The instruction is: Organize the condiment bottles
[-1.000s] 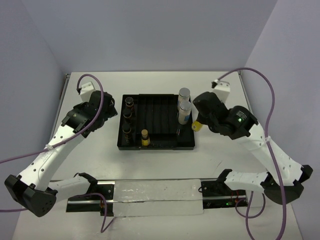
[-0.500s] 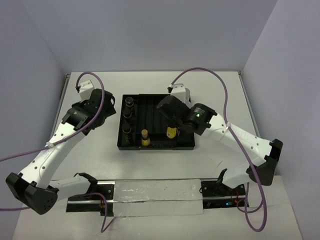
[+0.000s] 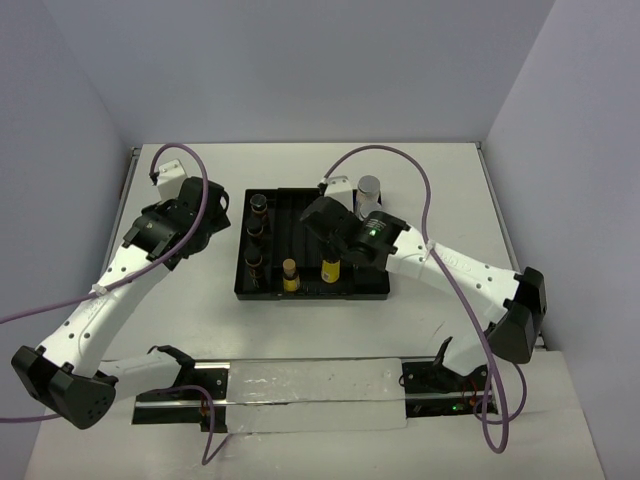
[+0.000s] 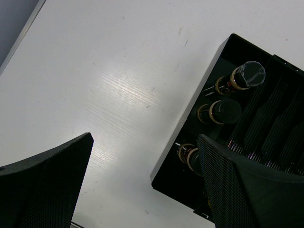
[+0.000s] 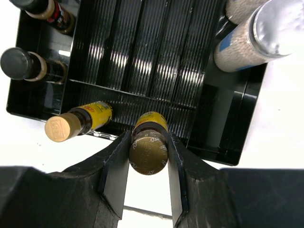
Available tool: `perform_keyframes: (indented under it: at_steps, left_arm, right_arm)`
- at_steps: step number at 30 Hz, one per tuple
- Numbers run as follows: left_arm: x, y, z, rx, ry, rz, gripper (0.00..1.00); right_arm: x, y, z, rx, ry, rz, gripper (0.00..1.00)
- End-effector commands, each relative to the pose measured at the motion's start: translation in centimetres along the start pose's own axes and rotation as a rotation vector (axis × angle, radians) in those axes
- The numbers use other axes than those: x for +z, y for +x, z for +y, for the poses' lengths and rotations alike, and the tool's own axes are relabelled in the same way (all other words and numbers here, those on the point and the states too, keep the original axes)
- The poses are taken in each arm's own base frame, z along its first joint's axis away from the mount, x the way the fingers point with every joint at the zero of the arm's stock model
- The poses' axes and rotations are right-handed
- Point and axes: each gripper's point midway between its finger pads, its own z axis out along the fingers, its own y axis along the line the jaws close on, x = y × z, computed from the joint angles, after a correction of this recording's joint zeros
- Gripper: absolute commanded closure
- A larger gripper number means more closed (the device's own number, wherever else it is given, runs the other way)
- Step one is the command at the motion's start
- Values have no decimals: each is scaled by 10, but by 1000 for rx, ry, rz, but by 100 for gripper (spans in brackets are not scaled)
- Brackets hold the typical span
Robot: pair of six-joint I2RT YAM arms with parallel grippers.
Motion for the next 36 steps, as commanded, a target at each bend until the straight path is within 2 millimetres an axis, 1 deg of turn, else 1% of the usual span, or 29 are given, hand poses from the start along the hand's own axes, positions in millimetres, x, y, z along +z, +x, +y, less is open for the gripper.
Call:
perform_keyframes:
  at_steps: [1, 10, 14, 19, 20, 23, 26, 28, 30, 31, 32, 34, 36]
  left_arm:
    - [-6, -15, 4, -17, -4, -32, 1]
    - [-7, -14, 5, -20, -5, -27, 1]
    - [-7, -14, 6, -23, -5, -27, 1]
    - [-7, -12, 6, -23, -1, -24, 1]
    - [-6, -12, 6, -23, -4, -24, 1]
    - [-6, -11, 6, -24, -3, -23, 1]
    - [-6, -11, 6, -23, -2, -24, 1]
    - [-6, -10, 6, -22, -2, -23, 1]
    - [-6, -9, 6, -22, -3, -20, 1]
    - [-6, -10, 7, -23, -2, -21, 1]
    - [-6, -9, 6, -22, -2, -22, 1]
    - [-6, -10, 7, -23, -2, -22, 1]
    - [-6, -10, 7, -25, -2, -23, 1]
  right_arm:
    - [3, -7, 17, 29, -54, -43, 91]
    - [26, 18, 16, 22, -25, -12, 91]
    - [34, 24, 16, 25, -11, -10, 91]
    - [38, 29, 16, 26, -11, -4, 91]
    - [39, 29, 17, 27, -12, -1, 89]
    - [38, 28, 17, 30, -12, -3, 70]
    - [36, 25, 18, 30, -18, -9, 42]
    - [33, 22, 17, 34, -17, -17, 21]
    - [29, 17, 16, 39, -14, -27, 4]
    - [27, 13, 17, 45, -14, -38, 1]
    - [24, 10, 14, 47, -9, -43, 0]
    - [14, -4, 11, 57, -5, -78, 0]
    - [3, -18, 3, 75, 13, -115, 0]
